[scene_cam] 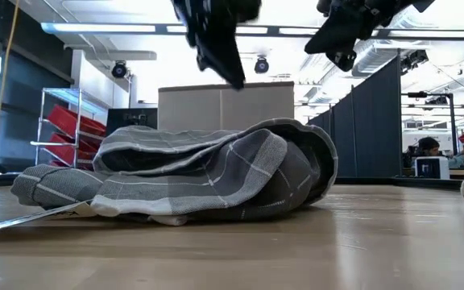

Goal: Fold towel
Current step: Fold the gray patterned towel

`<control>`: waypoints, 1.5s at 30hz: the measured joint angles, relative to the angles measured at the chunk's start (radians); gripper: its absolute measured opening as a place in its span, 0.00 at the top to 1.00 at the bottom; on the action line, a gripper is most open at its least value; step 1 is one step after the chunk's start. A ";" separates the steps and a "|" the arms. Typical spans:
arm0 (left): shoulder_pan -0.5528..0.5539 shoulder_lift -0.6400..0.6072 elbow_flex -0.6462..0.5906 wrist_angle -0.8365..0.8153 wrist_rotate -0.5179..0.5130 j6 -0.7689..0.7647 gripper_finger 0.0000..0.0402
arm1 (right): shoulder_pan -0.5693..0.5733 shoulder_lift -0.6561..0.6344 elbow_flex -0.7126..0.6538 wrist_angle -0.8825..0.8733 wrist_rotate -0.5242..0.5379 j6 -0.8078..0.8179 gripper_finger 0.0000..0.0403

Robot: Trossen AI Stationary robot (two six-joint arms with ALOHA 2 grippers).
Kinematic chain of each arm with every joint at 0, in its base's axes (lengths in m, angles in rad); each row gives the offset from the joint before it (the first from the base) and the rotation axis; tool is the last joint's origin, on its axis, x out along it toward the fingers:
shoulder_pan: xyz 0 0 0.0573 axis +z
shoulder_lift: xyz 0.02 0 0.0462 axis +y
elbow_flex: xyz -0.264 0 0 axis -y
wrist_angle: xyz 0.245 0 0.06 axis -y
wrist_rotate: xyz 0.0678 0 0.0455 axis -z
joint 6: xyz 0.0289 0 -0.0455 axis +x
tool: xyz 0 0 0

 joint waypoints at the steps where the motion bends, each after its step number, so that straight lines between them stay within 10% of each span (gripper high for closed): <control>1: -0.009 0.021 0.000 0.001 0.018 0.007 0.77 | 0.002 -0.006 0.000 -0.014 0.000 0.000 1.00; 32: -0.060 0.168 -0.001 0.021 -0.081 0.141 0.65 | 0.004 -0.046 0.000 -0.163 0.118 0.000 1.00; 45: -0.046 0.174 -0.001 -0.030 -0.110 0.048 0.98 | 0.004 -0.046 0.000 -0.160 0.138 -0.018 1.00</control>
